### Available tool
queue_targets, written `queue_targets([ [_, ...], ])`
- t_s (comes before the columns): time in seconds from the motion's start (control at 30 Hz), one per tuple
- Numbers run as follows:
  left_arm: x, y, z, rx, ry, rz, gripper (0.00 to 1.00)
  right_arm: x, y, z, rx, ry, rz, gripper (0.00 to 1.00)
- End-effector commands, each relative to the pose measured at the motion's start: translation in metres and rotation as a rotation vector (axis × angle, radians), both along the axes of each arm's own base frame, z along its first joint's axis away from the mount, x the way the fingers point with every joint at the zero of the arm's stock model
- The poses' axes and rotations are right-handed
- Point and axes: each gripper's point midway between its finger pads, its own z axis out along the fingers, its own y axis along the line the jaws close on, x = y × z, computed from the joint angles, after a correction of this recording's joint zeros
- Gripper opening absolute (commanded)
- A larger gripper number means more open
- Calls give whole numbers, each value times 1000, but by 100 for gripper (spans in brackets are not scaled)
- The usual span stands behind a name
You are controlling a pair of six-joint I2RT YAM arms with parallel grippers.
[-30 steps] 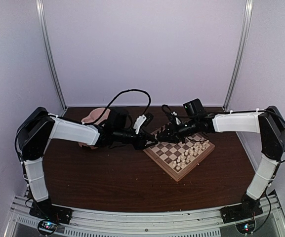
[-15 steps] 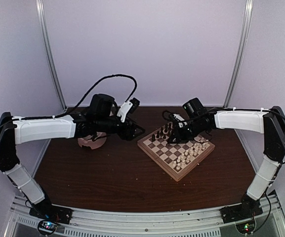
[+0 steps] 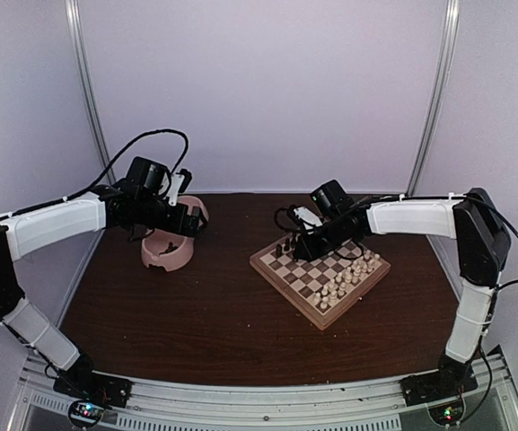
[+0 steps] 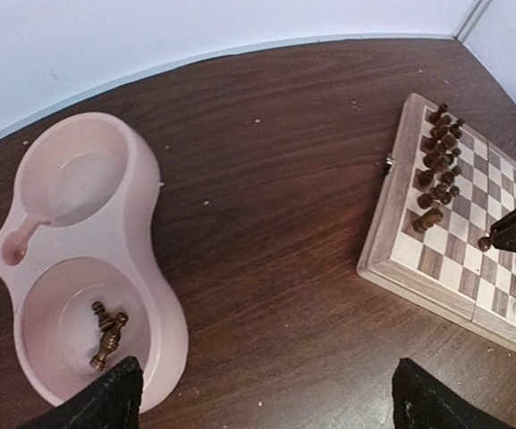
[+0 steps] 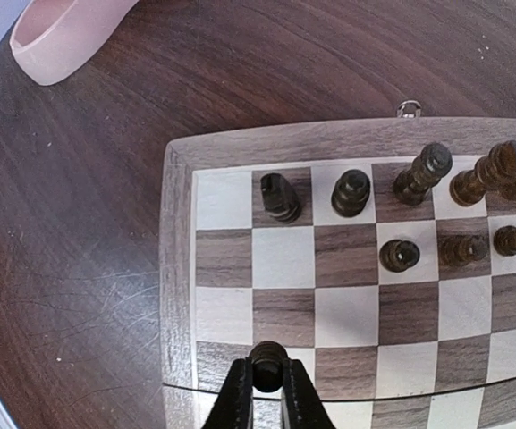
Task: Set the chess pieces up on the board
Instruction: Place the pawn at c7.
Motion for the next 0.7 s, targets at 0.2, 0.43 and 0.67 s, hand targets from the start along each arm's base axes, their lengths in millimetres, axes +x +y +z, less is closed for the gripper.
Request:
queue_targets([
  [0.2, -8, 44, 11, 57, -34, 134, 98, 34, 7, -1, -87, -141, 15, 8],
  [0.43, -9, 53, 9, 107, -34, 156, 98, 42, 9, -9, -108, -154, 1, 8],
  [0.67, -10, 57, 12, 121, -49, 157, 98, 48, 9, -21, -146, -169, 15, 9],
])
